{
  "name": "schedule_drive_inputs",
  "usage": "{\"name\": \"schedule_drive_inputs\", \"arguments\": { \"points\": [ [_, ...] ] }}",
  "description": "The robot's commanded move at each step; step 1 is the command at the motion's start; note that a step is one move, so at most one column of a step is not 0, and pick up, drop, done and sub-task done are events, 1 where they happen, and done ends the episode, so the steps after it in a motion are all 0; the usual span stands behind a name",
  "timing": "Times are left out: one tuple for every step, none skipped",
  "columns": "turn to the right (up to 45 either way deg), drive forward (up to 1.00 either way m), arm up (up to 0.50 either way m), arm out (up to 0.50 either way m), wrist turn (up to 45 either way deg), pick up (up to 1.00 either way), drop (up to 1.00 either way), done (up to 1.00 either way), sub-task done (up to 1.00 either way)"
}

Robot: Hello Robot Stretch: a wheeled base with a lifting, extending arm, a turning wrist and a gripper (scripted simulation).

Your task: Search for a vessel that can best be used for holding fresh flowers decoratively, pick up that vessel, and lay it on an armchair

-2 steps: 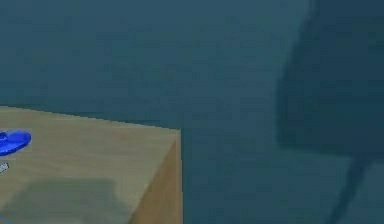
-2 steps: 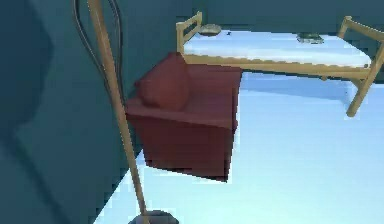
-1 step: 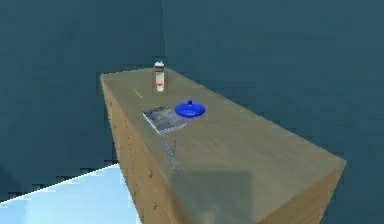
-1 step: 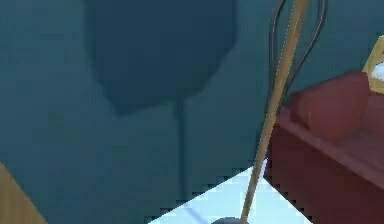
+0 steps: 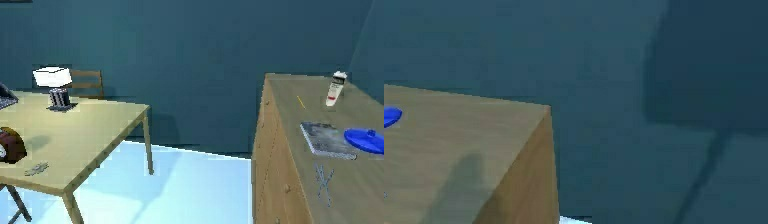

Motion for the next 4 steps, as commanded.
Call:
{"name": "schedule_drive_inputs", "arguments": {
  "points": [
    [-42.0,0.00,0.00,0.00,0.0,0.00,0.00,0.00,0.00],
    [36.0,0.00,0.00,0.00,0.0,0.00,0.00,0.00,0.00],
    [0.0,0.15,0.00,0.00,0.0,0.00,0.00,0.00,0.00],
    [9.0,0.00,0.00,0.00,0.0,0.00,0.00,0.00,0.00]
  ]
}}
